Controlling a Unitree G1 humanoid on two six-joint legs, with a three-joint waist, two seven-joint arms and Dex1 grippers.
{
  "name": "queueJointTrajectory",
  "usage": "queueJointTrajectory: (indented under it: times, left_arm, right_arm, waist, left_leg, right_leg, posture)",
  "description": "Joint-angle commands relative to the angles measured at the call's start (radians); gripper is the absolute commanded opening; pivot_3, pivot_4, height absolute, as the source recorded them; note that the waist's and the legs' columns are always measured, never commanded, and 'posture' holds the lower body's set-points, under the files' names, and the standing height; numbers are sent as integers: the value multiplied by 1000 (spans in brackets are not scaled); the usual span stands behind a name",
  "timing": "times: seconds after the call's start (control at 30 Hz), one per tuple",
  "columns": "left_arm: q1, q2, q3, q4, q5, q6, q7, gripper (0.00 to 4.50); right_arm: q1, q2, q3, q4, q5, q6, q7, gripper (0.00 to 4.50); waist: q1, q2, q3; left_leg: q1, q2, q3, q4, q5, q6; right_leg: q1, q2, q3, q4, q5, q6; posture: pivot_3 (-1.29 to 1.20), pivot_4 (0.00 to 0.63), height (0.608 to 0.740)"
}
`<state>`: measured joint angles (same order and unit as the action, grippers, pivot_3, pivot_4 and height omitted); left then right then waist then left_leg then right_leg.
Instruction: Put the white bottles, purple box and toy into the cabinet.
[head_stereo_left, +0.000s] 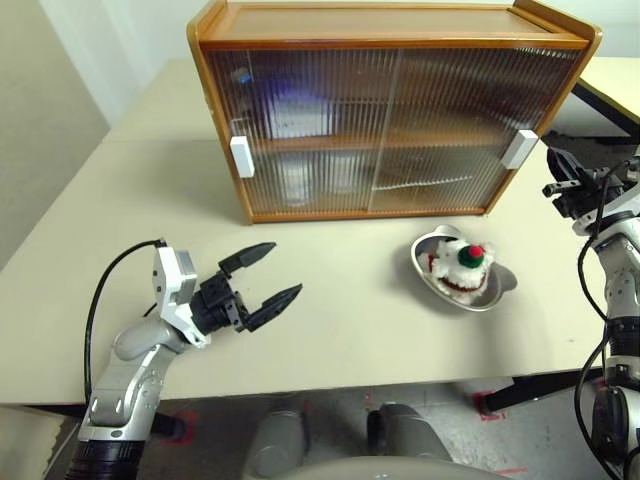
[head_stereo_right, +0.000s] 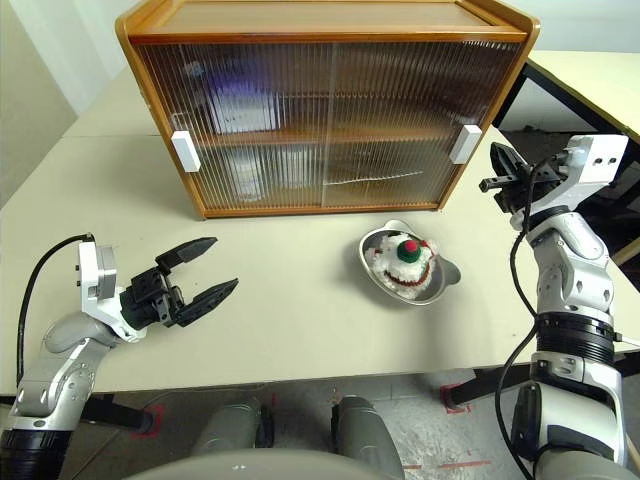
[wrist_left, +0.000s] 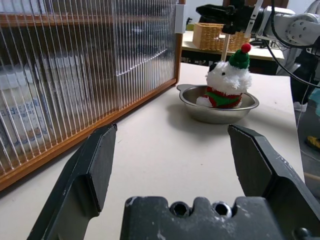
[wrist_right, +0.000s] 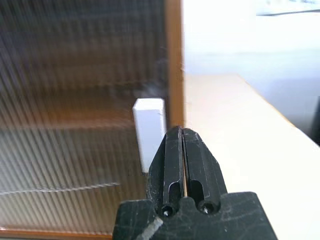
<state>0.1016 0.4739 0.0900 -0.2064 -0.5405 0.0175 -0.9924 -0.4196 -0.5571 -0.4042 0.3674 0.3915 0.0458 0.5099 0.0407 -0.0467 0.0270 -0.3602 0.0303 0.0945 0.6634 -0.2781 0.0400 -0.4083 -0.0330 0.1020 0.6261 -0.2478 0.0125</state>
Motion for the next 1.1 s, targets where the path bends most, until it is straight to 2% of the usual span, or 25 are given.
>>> queueJointTrajectory:
  times: [0.03, 0.57, 1.1]
  left_arm:
    - [0, 2, -9, 42, 27, -32, -20, 4500]
    - [20, -7, -30, 91, 66, -103, -43, 4500]
    - [7, -8, -44, 84, 52, -89, -44, 4500]
  right_arm:
    - [-26, -9, 8, 28, -16, 19, -18, 38]
    - [-95, -1, 65, 118, -69, 44, -33, 38]
    - [-117, 27, 103, 129, -73, 40, 5, 38]
  waist:
    - [-1, 1, 0]
    - [2, 1, 0]
    - [1, 1, -1]
  left_leg:
    - [0, 0, 0, 0, 0, 0]
    - [0, 0, 0, 0, 0, 0]
    - [0, 0, 0, 0, 0, 0]
  right_leg:
    - [0, 0, 0, 0, 0, 0]
    - [0, 0, 0, 0, 0, 0]
    - [0, 0, 0, 0, 0, 0]
  posture:
    - [167, 0, 740]
    - [188, 0, 740]
    - [191, 0, 740]
